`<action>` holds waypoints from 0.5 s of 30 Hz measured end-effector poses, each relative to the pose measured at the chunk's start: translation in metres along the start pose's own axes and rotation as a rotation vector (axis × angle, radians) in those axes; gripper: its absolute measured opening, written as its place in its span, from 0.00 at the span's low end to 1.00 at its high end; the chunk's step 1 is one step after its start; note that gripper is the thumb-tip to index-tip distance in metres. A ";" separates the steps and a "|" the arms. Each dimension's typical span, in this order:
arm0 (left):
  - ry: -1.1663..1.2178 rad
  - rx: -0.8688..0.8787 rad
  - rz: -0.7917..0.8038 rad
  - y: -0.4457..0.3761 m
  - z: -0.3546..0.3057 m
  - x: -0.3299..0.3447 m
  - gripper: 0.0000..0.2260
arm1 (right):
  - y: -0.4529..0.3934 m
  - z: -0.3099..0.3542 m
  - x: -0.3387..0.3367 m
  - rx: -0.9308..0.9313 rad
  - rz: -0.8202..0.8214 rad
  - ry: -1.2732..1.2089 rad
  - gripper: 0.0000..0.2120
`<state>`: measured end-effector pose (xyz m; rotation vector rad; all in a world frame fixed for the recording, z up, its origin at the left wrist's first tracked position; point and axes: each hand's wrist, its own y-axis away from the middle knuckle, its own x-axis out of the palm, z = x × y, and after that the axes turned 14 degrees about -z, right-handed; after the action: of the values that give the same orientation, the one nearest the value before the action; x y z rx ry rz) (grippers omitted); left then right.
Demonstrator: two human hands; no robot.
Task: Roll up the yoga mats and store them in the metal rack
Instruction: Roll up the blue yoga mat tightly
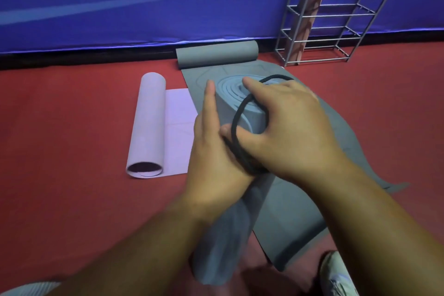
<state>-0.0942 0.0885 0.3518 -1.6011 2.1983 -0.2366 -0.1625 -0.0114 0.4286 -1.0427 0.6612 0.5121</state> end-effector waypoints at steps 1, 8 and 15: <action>0.006 -0.007 0.041 -0.001 -0.001 -0.001 0.59 | -0.002 -0.001 -0.001 0.018 0.000 0.000 0.37; 0.193 0.083 0.126 0.006 -0.009 -0.021 0.40 | -0.006 -0.009 0.007 0.070 -0.096 -0.078 0.31; 0.019 0.207 -0.187 0.014 -0.018 -0.015 0.14 | -0.007 -0.009 0.014 0.038 -0.133 -0.108 0.30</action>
<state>-0.1099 0.1056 0.3667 -1.6911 1.9650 -0.5177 -0.1501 -0.0209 0.4194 -1.0089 0.5007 0.4347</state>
